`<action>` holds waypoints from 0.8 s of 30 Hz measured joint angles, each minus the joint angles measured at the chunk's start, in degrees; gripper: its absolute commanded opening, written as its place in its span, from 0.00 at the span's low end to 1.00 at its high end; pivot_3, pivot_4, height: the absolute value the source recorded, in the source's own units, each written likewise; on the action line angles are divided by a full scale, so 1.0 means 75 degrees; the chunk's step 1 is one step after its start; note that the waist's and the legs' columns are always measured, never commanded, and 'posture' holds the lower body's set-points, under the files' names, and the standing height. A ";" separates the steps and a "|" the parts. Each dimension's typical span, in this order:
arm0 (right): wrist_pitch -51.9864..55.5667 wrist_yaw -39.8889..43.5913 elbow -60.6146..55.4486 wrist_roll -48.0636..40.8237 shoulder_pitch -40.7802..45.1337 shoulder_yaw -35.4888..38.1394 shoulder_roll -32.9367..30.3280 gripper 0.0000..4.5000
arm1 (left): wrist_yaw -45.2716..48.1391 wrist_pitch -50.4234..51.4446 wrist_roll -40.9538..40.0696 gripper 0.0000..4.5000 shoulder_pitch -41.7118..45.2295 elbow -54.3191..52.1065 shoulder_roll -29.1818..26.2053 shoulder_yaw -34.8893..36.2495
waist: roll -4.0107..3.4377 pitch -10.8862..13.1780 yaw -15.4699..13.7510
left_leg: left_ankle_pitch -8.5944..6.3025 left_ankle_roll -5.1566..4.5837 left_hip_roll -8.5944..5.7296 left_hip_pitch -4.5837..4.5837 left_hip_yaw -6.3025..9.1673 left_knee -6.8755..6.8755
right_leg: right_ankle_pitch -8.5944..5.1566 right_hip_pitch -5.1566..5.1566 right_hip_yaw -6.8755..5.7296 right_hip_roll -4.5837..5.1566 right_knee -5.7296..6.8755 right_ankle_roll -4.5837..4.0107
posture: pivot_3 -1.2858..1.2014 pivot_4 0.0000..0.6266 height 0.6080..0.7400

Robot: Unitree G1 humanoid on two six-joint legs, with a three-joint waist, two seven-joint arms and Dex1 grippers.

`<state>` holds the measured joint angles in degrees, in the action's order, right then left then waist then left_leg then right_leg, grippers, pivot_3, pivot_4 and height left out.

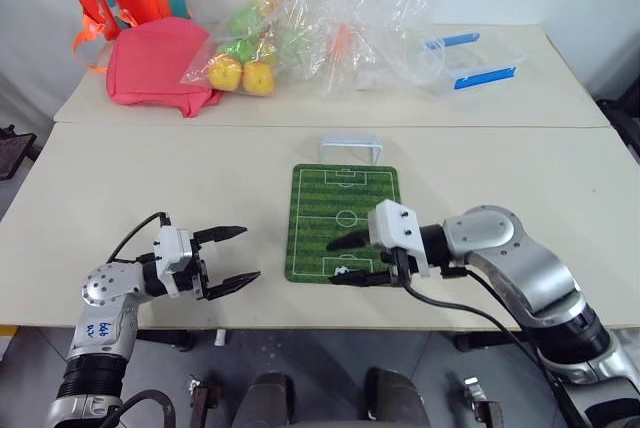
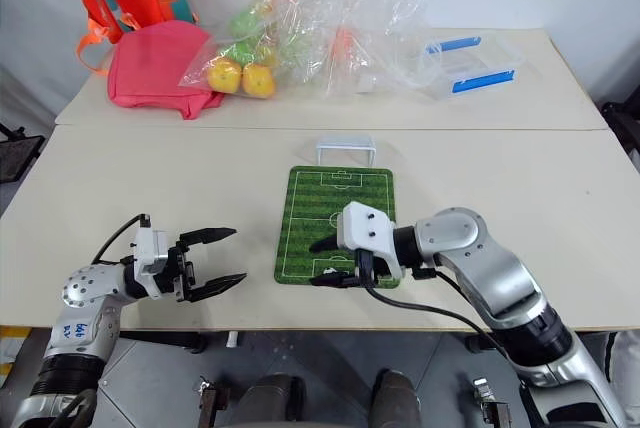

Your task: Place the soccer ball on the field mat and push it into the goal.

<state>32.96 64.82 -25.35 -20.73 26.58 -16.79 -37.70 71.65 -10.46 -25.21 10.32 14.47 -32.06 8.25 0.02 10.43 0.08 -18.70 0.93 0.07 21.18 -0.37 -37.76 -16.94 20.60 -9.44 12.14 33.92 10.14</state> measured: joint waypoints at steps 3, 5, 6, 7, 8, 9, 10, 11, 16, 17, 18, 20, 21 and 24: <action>0.0140 -0.0008 -0.0243 -0.0040 -0.0313 -0.0024 -0.0240 0.03 | 0.0184 0.0122 -0.0096 1.00 0.0016 0.0000 -0.0028 0.0003 | 0.0000 0.0000 0.0000 | 0.0000 0.0000 0.0001 -0.0001 0.0000 -0.0004 | 0.0000 0.0000 0.0002 0.0000 0.0003 0.0000 | 0.52 0.24 1.00; 0.0247 0.0002 -0.0308 -0.0032 -0.0531 -0.0127 -0.0369 0.01 | 0.0288 0.0279 -0.0253 1.00 0.0022 -0.0003 -0.0089 0.0071 | 0.0001 0.0000 0.0000 | -0.0001 0.0000 0.0001 -0.0001 0.0000 -0.0004 | 0.0000 0.0000 0.0002 0.0000 0.0003 0.0000 | 0.52 0.24 1.00; 0.0288 -0.0009 -0.0312 -0.0027 -0.0611 -0.0158 -0.0368 0.01 | 0.0312 0.0375 -0.0344 1.00 0.0035 -0.0019 -0.0092 0.0123 | 0.0001 0.0000 0.0005 | -0.0001 0.0000 0.0001 -0.0001 -0.0001 -0.0003 | 0.0000 0.0001 0.0004 0.0000 0.0003 0.0000 | 0.52 0.24 1.00; 0.0296 -0.0034 -0.0309 -0.0004 -0.0636 -0.0260 -0.0365 0.01 | 0.0313 0.0545 -0.0497 1.00 0.0045 -0.0070 -0.0089 0.0177 | 0.0001 0.0000 0.0019 | 0.0000 0.0000 0.0001 -0.0002 -0.0001 -0.0004 | 0.0000 0.0001 0.0005 0.0000 0.0004 0.0000 | 0.52 0.24 1.00; 0.0293 -0.0050 -0.0303 0.0014 -0.0636 -0.0355 -0.0358 0.01 | 0.0307 0.0678 -0.0610 1.00 0.0051 -0.0129 -0.0088 0.0227 | 0.0001 0.0000 0.0023 | 0.0000 0.0000 0.0002 -0.0003 -0.0001 -0.0004 | 0.0000 0.0001 0.0006 -0.0001 0.0005 0.0000 | 0.52 0.24 1.00; 0.0292 -0.0062 -0.0283 0.0039 -0.0641 -0.0430 -0.0333 0.01 | 0.0299 0.0806 -0.0717 1.00 0.0051 -0.0211 -0.0086 0.0283 | 0.0001 0.0001 0.0022 | -0.0001 0.0000 0.0003 -0.0003 -0.0001 -0.0004 | 0.0000 0.0001 0.0006 -0.0001 0.0006 0.0000 | 0.52 0.24 1.00; 0.0292 -0.0080 -0.0236 0.0063 -0.0652 -0.0483 -0.0284 0.01 | 0.0297 0.0927 -0.0852 1.00 0.0049 -0.0339 -0.0081 0.0346 | 0.0002 0.0001 0.0015 | -0.0001 0.0000 0.0003 -0.0002 -0.0001 -0.0005 | 0.0000 0.0001 0.0006 -0.0001 0.0006 0.0000 | 0.52 0.24 1.00; 0.0293 -0.0106 -0.0182 0.0073 -0.0651 -0.0552 -0.0261 0.01 | 0.0307 0.1030 -0.0971 1.00 0.0038 -0.0463 -0.0081 0.0403 | 0.0002 0.0001 0.0010 | -0.0001 0.0000 0.0003 -0.0003 -0.0001 -0.0006 | 0.0000 0.0000 0.0007 -0.0001 0.0005 0.0000 | 0.52 0.24 1.00; 0.0293 -0.0257 0.0220 0.0141 -0.0630 -0.0817 0.0096 0.01 | 0.0760 0.1335 -0.1196 1.00 -0.0470 -0.0997 -0.0397 0.0482 | 0.0003 0.0000 0.0041 | -0.0002 0.0003 0.0009 -0.0004 -0.0005 -0.0006 | 0.0000 0.0003 0.0011 -0.0008 0.0006 -0.0001 | 0.52 0.24 1.00; 0.0288 -0.0282 0.0331 0.0170 -0.0624 -0.0834 0.0147 0.01 | 0.0833 0.1340 -0.1195 1.00 -0.0567 -0.1017 -0.0462 0.0486 | 0.0003 0.0000 0.0026 | -0.0002 0.0003 0.0010 -0.0003 -0.0005 -0.0006 | 0.0000 0.0003 0.0012 -0.0009 0.0005 -0.0001 | 0.52 0.24 1.00; 0.0273 -0.0314 0.0454 0.0200 -0.0602 -0.0856 0.0218 0.01 | 0.0879 0.1333 -0.1189 1.00 -0.0607 -0.1016 -0.0487 0.0486 | 0.0003 0.0000 0.0019 | -0.0002 0.0003 0.0010 -0.0003 -0.0005 -0.0007 | 0.0001 0.0003 0.0012 -0.0010 0.0004 -0.0002 | 0.52 0.24 1.00; 0.0229 -0.0400 0.0724 0.0246 -0.0515 -0.0880 0.0401 0.01 | 0.0892 0.1293 -0.1174 1.00 -0.0606 -0.1016 -0.0488 0.0491 | 0.0003 0.0000 0.0000 | -0.0003 0.0002 0.0010 -0.0002 -0.0004 -0.0013 | 0.0001 0.0001 0.0014 -0.0010 0.0005 -0.0003 | 0.52 0.24 1.00; 0.0166 -0.0421 0.0865 0.0291 -0.0435 -0.0889 0.0460 0.01 | 0.0883 0.1273 -0.1168 1.00 -0.0602 -0.1016 -0.0488 0.0492 | 0.0003 0.0000 -0.0005 | -0.0003 0.0002 0.0009 0.0000 -0.0004 -0.0015 | 0.0001 0.0001 0.0016 -0.0010 0.0004 -0.0003 | 0.52 0.24 1.00; -0.0235 -0.0561 0.1678 0.0558 0.0013 -0.0849 0.0639 0.01 | 0.0760 0.1209 -0.1120 1.00 -0.0548 -0.1014 -0.0471 0.0495 | 0.0003 0.0000 0.0013 | -0.0004 0.0001 0.0009 -0.0002 -0.0006 -0.0017 | 0.0002 0.0002 0.0020 -0.0011 0.0005 -0.0003 | 0.52 0.24 1.00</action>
<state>31.20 60.62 -12.77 -16.55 26.68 -23.16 -32.91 77.35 -1.39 -33.61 6.21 6.86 -35.59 11.96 0.04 10.43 0.18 -18.72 0.94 0.13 21.17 -0.41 -37.89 -16.93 20.61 -9.29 12.05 33.96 10.12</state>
